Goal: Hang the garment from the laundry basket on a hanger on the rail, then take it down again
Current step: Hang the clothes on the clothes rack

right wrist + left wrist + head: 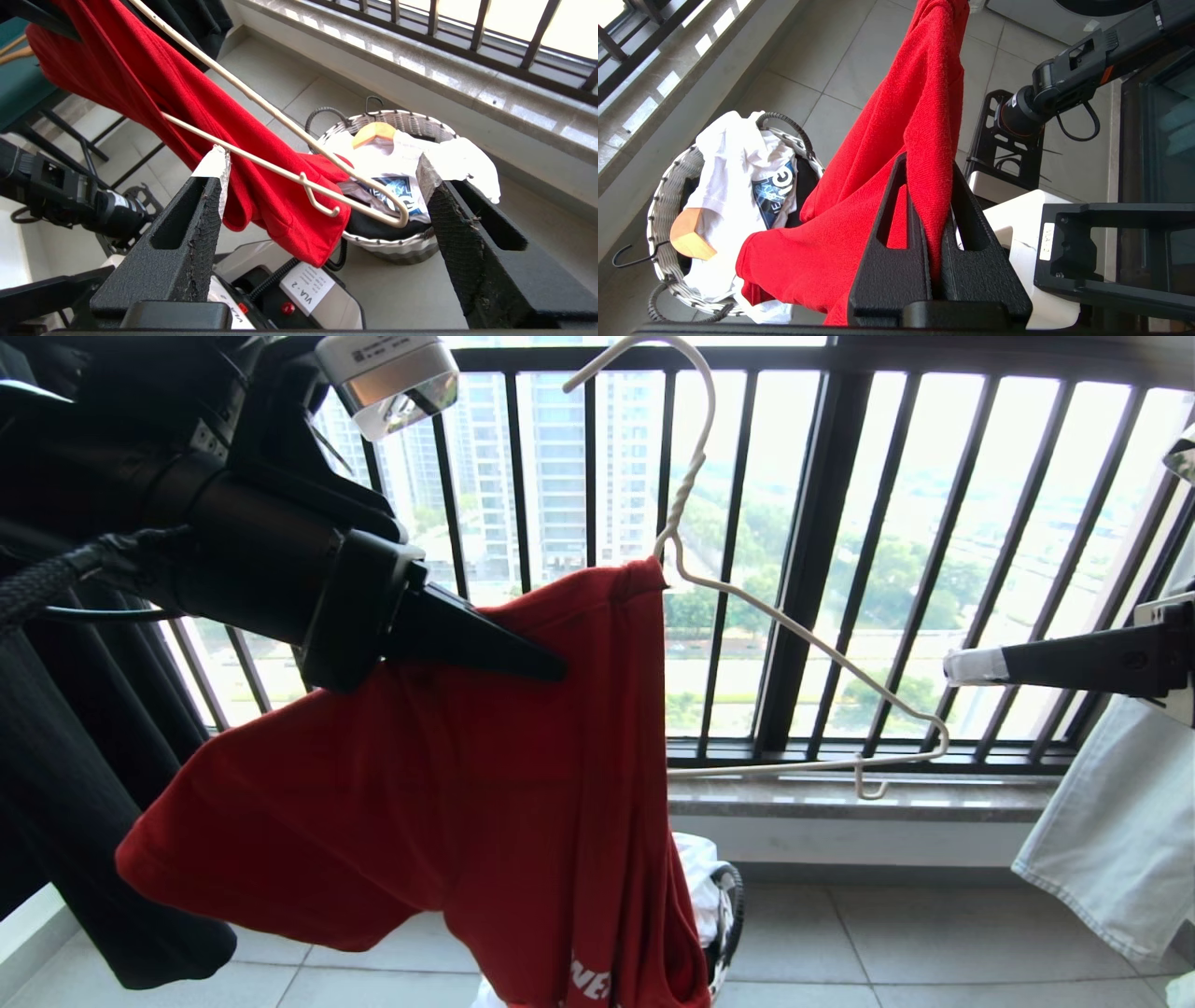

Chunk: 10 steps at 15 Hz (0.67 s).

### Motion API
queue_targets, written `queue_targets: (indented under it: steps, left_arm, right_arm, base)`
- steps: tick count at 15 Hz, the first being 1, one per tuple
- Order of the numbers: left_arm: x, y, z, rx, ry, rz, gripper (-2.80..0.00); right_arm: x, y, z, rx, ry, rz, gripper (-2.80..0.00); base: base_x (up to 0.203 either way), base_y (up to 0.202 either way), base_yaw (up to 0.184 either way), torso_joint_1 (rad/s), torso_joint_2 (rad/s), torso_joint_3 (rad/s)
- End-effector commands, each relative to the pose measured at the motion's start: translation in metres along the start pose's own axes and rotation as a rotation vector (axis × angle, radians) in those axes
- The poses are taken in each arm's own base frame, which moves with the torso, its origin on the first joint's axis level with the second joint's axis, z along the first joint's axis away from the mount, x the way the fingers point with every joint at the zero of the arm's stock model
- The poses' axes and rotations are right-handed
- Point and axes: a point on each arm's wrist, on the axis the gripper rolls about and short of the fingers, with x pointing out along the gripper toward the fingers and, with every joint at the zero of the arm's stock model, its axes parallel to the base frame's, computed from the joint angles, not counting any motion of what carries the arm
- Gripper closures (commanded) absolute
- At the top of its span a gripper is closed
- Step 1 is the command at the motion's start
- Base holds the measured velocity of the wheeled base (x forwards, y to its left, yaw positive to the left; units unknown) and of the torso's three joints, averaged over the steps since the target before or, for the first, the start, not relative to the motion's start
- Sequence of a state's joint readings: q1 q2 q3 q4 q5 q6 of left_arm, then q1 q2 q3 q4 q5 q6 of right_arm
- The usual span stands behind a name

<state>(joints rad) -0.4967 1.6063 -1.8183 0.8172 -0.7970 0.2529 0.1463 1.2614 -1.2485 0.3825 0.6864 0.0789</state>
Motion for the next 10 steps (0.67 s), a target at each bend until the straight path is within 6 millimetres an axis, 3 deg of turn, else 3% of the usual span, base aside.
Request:
queue_targets:
  steps: [1,4,6,8,10]
  left_arm:
    - [-0.014,-0.004,0.0,-0.017,-0.025,0.026,0.0]
    - [-0.022,-0.001,-0.009,-0.036,-0.057,0.058,0.0]
    - [-0.023,0.001,-0.014,-0.049,-0.102,0.081,0.0]
    - [-0.029,-0.001,-0.017,-0.084,-0.155,0.104,0.0]
    - [-0.032,0.0,-0.023,-0.096,-0.17,0.121,0.0]
  right_arm:
    - [-0.027,0.012,-0.011,0.013,-0.032,-0.037,0.0]
    - [-0.039,0.017,-0.037,0.134,0.08,-0.119,0.0]
    - [-0.038,0.017,-0.042,0.248,0.104,-0.131,0.0]
    - [-0.026,0.018,-0.047,0.304,0.166,-0.074,0.0]
    - [-0.001,0.016,-0.048,0.373,0.241,-0.013,0.0]
  base:
    - [0.0,0.0,0.0,0.0,0.0,0.0]
    - [0.0,0.0,0.0,0.0,0.0,0.0]
    - [0.0,0.0,0.0,0.0,0.0,0.0]
    - [0.0,0.0,0.0,0.0,0.0,0.0]
    - [0.0,0.0,0.0,0.0,0.0,0.0]
